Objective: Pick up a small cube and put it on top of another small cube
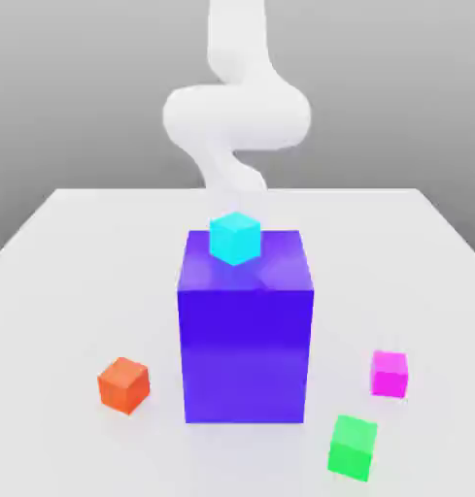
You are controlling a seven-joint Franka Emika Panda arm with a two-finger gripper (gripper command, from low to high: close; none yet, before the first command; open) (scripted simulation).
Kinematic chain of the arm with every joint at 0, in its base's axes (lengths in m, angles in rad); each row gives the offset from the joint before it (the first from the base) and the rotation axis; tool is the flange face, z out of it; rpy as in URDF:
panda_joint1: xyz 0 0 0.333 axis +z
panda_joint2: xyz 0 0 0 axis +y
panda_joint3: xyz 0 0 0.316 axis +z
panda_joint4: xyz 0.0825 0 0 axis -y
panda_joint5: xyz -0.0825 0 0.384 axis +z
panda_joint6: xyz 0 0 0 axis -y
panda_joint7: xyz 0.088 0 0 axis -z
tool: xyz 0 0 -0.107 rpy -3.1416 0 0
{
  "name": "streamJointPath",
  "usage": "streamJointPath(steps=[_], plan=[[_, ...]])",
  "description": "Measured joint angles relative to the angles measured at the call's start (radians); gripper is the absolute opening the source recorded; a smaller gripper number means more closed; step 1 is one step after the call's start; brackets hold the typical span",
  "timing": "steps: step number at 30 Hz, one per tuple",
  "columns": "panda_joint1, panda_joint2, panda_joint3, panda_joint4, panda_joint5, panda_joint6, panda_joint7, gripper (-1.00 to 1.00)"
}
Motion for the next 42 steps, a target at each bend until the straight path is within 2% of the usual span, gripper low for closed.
streamJointPath(steps=[11,16,19,22,27,28,35,37,42], plan=[[0.036,0.401,0.272,-0.228,0.034,0.259,0.355,0.0],[0.059,0.586,0.385,-0.33,-0.009,0.374,0.553,0.0],[0.098,0.702,0.422,-0.391,-0.071,0.443,0.698,0.0],[0.162,0.818,0.381,-0.419,-0.184,0.514,0.845,0.0],[0.353,1.0,0.147,-0.382,-0.394,0.648,1.013,0.0],[0.391,1.026,0.106,-0.377,-0.406,0.669,1.024,-1.0],[0.397,1.028,0.1,-0.376,-0.41,0.674,1.027,-1.0],[0.345,0.975,0.166,-0.39,-0.352,0.633,0.982,-1.0],[0.274,0.805,0.287,-0.419,-0.115,0.51,0.804,-1.0]])
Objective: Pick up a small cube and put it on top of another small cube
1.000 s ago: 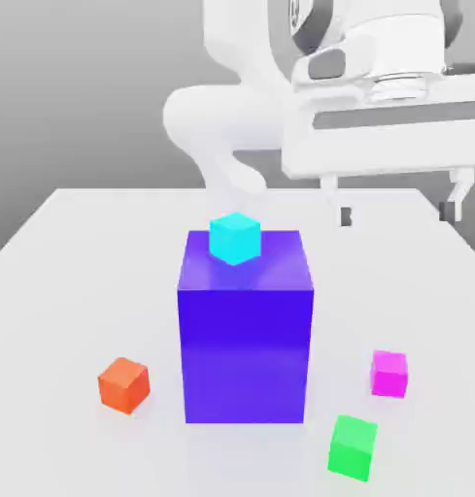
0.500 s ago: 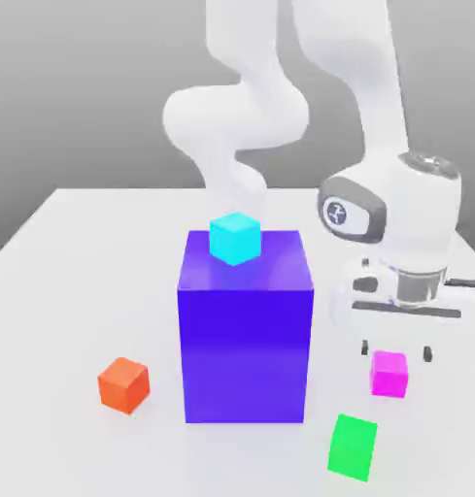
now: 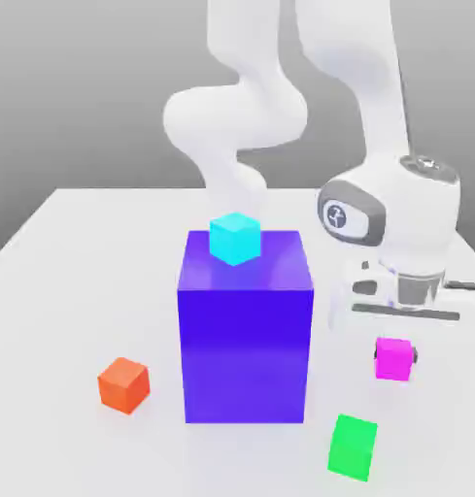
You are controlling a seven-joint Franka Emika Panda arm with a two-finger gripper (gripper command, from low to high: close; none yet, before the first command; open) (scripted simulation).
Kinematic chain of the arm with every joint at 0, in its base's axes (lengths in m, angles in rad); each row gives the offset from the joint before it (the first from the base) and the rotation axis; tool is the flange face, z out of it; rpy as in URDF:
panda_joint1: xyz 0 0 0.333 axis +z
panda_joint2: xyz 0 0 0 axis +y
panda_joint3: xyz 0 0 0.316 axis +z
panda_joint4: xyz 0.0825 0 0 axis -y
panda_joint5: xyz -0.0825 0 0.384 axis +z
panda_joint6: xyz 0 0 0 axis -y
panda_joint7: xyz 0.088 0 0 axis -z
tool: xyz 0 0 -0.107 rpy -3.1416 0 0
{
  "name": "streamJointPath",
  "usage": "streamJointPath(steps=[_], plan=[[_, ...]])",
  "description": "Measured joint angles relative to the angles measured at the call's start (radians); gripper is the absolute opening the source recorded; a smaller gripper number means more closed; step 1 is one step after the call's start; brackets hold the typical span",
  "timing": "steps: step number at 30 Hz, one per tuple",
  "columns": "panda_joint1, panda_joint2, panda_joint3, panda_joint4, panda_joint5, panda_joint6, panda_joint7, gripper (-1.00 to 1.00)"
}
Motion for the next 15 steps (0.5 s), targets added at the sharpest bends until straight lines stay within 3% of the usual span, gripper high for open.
streamJointPath(steps=[6,12,15], plan=[[-0.1,-0.032,-0.01,0.131,0.115,-0.106,-0.26,-1.0],[-0.221,-0.014,-0.051,0.245,0.101,-0.225,-0.525,-1.0],[-0.237,0.027,-0.068,0.25,0.042,-0.225,-0.559,-1.0]])
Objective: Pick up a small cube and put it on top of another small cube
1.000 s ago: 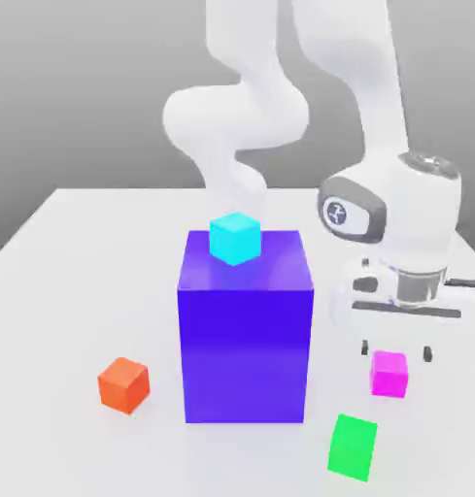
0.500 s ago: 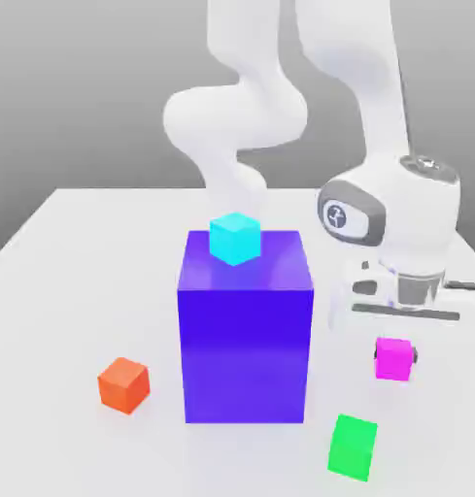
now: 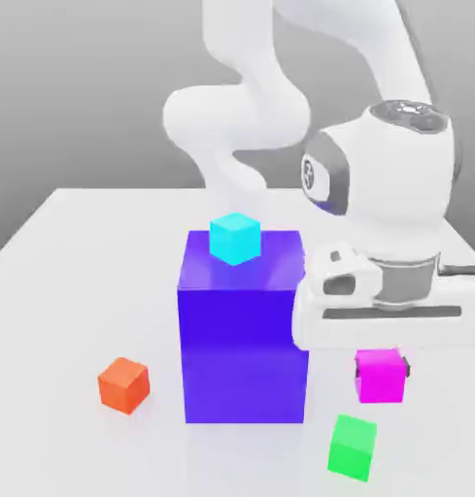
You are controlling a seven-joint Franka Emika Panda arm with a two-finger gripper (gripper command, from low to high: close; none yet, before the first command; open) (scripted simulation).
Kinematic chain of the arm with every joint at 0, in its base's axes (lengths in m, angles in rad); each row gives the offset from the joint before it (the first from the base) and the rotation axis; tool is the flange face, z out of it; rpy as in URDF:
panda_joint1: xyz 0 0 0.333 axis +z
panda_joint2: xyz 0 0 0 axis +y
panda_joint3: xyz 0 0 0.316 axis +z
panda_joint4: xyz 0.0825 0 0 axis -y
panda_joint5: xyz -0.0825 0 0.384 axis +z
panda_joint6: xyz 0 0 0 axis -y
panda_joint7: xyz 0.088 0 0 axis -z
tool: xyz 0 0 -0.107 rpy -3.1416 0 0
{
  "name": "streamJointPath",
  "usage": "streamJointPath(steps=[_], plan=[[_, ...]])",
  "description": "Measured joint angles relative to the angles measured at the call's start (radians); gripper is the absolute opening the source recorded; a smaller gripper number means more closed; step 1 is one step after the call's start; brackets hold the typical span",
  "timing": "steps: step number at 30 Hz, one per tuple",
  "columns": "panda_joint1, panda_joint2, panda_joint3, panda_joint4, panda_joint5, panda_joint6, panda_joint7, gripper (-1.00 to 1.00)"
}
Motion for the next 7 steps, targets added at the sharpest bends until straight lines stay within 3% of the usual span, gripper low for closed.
streamJointPath(steps=[4,5,7], plan=[[0.03,0.133,-0.046,0.006,-0.091,0.115,0.056,-1.0],[0.036,0.152,-0.054,0.007,-0.102,0.132,0.063,1.0],[0.036,0.152,-0.054,0.007,-0.102,0.132,0.063,1.0]])
